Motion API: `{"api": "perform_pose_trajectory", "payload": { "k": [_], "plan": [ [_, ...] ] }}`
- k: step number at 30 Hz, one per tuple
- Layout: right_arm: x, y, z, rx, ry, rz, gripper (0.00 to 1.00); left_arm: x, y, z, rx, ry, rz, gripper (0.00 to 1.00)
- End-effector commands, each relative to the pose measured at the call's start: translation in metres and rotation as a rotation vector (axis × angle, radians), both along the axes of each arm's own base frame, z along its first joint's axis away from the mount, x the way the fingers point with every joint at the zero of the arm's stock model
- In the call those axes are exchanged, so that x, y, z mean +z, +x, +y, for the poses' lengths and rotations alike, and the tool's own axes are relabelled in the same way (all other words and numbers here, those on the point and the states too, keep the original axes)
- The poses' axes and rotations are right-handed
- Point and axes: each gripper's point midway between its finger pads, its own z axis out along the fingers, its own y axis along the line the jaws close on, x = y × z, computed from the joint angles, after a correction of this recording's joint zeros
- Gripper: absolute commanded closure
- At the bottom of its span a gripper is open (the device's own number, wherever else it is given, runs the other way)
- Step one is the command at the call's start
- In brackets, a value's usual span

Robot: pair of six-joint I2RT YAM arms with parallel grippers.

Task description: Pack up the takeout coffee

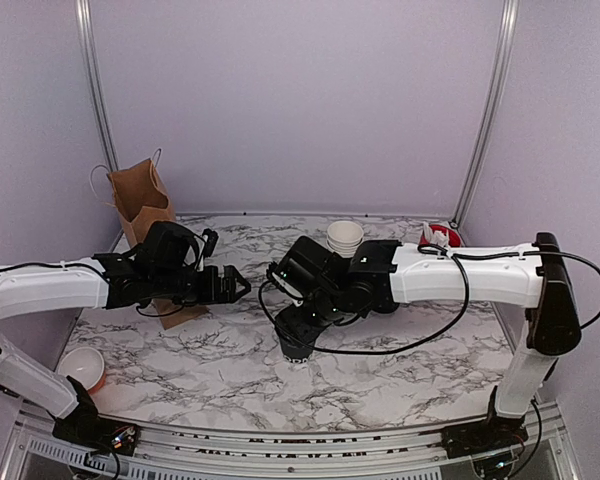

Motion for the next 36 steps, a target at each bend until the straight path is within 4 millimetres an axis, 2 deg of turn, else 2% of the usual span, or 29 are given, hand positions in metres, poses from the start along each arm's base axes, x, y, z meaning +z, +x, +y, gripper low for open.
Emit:
{"api": "perform_pose_trajectory", "payload": {
  "k": [1, 15, 24, 31, 36],
  "plan": [
    [-0.002, 0.003, -0.005, -0.017, -0.041, -0.002, 0.35, -0.001, 0.0, -0.004, -0.016, -0.01, -0.008, 0.01],
    [0.024, 0.007, 0.006, -0.002, 0.034, -0.015, 0.34, 0.001, 0.0, -0.004, -0.02, -0.008, -0.015, 0.01],
    [0.012, 0.015, -0.004, -0.028, 0.012, 0.004, 0.34, 0.002, 0.0, -0.004, -0.019, -0.002, -0.019, 0.01],
    [-0.004, 0.005, -0.001, 0.005, 0.037, 0.078, 0.34, 0.001, 0.0, -0.004, -0.021, -0.001, -0.016, 0.01],
    [-0.005, 0.003, 0.0, 0.009, 0.04, 0.089, 0.34, 0.0, 0.001, -0.005, -0.022, 0.0, -0.012, 0.01]
  ]
}}
